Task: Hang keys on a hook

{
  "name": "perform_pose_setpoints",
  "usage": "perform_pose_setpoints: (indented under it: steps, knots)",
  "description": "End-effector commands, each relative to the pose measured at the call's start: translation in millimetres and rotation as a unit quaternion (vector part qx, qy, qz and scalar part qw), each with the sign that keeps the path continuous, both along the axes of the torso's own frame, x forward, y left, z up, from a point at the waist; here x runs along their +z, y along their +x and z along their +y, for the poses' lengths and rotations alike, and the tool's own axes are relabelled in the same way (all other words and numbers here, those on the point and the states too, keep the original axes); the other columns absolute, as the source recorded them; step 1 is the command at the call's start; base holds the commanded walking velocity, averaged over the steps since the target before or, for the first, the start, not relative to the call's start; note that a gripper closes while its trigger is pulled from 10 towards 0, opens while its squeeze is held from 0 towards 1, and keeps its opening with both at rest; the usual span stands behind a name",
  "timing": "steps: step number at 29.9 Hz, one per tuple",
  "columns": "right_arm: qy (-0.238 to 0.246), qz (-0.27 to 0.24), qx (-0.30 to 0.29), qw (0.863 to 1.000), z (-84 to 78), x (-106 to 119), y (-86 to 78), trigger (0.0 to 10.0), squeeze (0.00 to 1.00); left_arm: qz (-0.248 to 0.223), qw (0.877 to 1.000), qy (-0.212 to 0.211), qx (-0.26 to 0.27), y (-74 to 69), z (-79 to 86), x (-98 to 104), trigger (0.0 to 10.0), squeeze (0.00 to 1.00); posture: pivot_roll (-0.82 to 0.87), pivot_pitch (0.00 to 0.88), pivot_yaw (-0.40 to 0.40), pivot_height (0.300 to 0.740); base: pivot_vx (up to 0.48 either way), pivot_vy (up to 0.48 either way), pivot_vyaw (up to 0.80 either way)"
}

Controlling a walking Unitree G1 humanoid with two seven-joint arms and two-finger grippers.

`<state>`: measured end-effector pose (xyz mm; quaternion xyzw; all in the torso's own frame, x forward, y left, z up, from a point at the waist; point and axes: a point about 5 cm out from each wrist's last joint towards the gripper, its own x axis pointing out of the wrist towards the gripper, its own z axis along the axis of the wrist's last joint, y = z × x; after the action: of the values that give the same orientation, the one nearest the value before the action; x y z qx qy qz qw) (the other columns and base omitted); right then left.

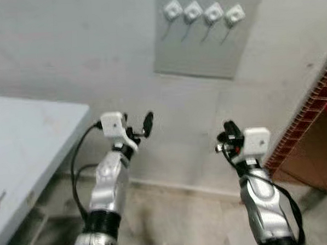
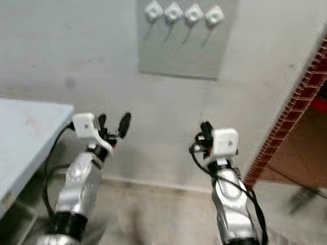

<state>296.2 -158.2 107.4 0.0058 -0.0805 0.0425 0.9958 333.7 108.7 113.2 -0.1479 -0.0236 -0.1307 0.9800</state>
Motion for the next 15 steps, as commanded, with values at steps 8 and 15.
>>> perform_pose_setpoints:
  steps: [8,15]
  knots:
    - [0.004,-0.005,-0.002,1.0,-1.1,5.9,-1.2,10.0,0.0,-0.004,1.0,-0.007,-0.008,-0.2,-3.3,3.8,10.0,0.0,-0.01,0.0,-0.068,0.74,0.0,0.0,-0.29]
    - [0.0,-0.011,-0.009,1.0,-3.5,7.2,-5.5,10.0,0.0,-0.001,1.0,0.002,-0.006,-2.7,-5.2,1.3,10.0,0.0,-0.02,0.0,-0.069,0.74,0.0,0.0,-0.4]
